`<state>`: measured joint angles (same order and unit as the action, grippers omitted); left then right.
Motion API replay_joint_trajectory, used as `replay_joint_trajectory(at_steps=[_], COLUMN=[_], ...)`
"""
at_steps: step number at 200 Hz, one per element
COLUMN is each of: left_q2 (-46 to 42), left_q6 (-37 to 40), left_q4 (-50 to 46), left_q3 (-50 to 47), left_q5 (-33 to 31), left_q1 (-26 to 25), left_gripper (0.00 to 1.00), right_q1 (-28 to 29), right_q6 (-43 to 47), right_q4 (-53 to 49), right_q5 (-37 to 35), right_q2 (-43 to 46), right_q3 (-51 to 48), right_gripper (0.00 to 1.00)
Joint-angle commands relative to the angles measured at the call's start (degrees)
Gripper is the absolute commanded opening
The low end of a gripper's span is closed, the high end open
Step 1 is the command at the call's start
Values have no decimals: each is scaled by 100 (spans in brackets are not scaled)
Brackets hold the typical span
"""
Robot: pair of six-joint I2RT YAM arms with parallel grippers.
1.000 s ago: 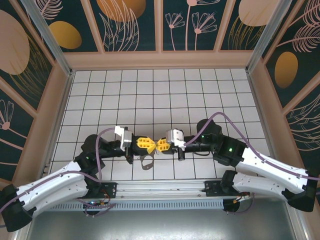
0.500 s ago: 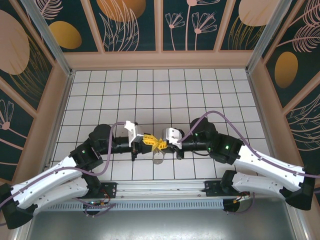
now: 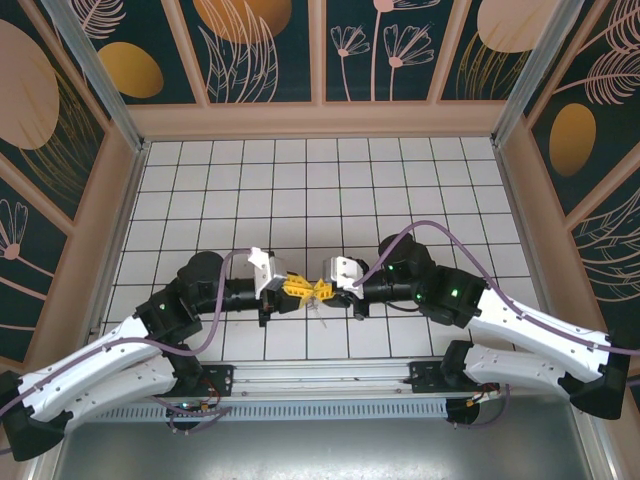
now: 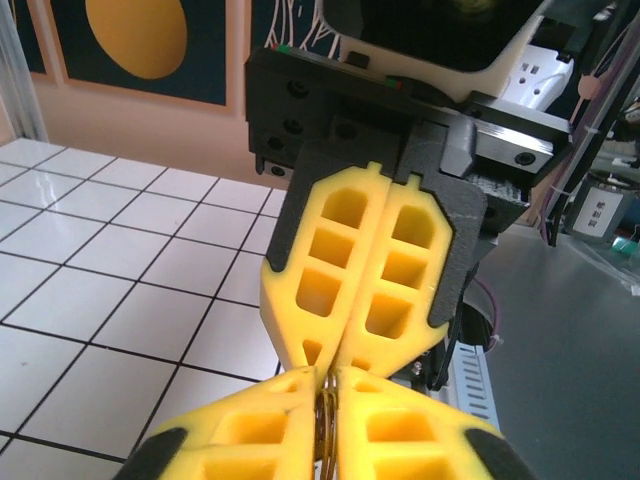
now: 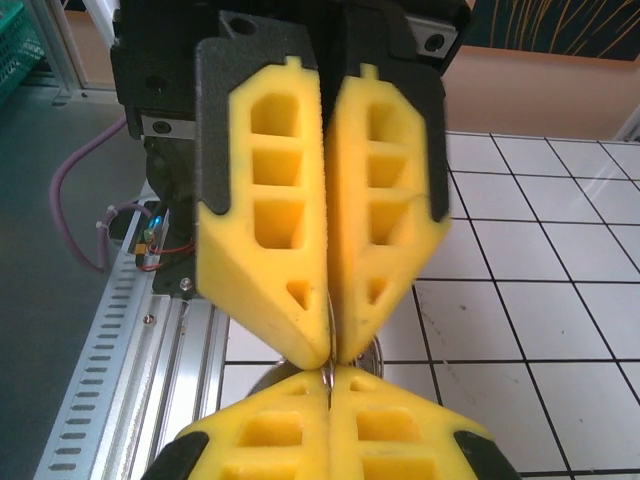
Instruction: Put the keys on the keyring
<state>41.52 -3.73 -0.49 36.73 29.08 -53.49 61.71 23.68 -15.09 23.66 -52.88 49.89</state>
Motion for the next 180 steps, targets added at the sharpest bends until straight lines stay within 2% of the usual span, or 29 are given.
replay_joint_trajectory(at_steps=[1, 96, 180], left_q2=[-64, -622, -566], left_q6=[12, -216, -357], left_q4=[-62, 646, 1177], left_q3=[-126, -382, -412], left_q5=[-91, 61, 392], left_q1=[11, 10, 10], left_gripper=[0, 0, 0], right_q1=[34, -9, -37], right_q6=[40, -112, -250], right_q4=[323, 270, 199], right_q5=[177, 52, -46], right_q2=[51, 126, 33], right_q3=[245, 79, -14], right_gripper=[0, 0, 0])
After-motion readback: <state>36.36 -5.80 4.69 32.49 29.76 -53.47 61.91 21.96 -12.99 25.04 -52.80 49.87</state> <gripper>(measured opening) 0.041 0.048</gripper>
